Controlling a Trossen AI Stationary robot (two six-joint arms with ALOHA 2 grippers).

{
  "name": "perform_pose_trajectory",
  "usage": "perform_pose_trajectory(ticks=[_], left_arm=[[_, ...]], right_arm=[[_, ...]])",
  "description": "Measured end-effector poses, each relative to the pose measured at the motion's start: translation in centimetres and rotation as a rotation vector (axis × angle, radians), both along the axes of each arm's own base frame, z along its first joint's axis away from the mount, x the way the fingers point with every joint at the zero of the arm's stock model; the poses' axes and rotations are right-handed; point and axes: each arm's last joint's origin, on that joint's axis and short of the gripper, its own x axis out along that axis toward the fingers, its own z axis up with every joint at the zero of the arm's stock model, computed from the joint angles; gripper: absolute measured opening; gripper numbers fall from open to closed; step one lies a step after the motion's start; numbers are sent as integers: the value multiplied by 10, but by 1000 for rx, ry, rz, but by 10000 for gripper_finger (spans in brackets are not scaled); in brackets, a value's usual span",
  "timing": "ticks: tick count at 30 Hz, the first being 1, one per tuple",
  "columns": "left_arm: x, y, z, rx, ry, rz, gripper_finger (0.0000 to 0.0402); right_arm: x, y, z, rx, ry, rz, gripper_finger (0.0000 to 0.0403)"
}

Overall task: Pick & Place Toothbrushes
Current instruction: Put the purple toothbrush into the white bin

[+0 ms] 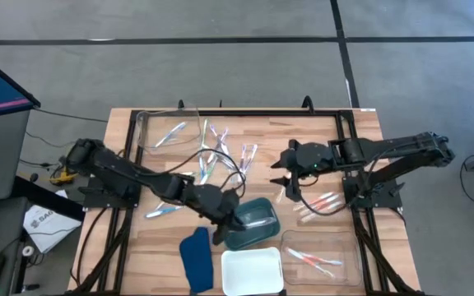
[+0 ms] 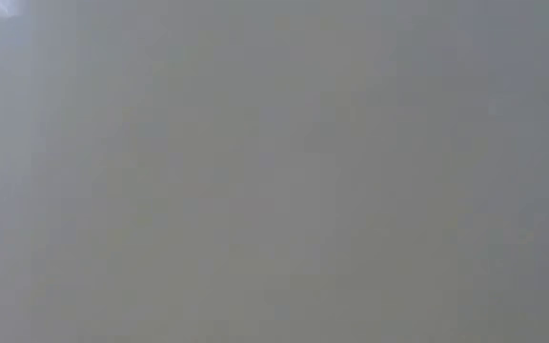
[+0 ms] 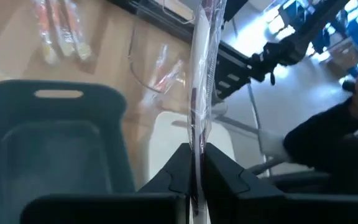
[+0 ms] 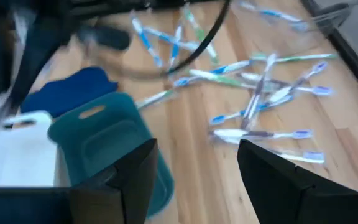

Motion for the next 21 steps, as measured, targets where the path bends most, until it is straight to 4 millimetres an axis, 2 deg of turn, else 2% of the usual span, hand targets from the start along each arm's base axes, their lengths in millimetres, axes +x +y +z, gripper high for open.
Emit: perform_pose_trajectory(ticks=[4, 12, 17, 21], left_arm=[[1, -12, -2, -29, -9, 50, 15], [-10, -39, -2, 35, -61, 245, 15], [-11, -59, -19, 28, -40, 294, 15], [-5, -74, -34, 6, -49, 295, 14]], right_arm=[[3, -10, 2, -22, -21, -18, 216], [4, -31, 11, -61, -54, -66, 216], [5, -35, 13, -57, -70, -84, 216], [6, -27, 11, -22, -71, -75, 216]])
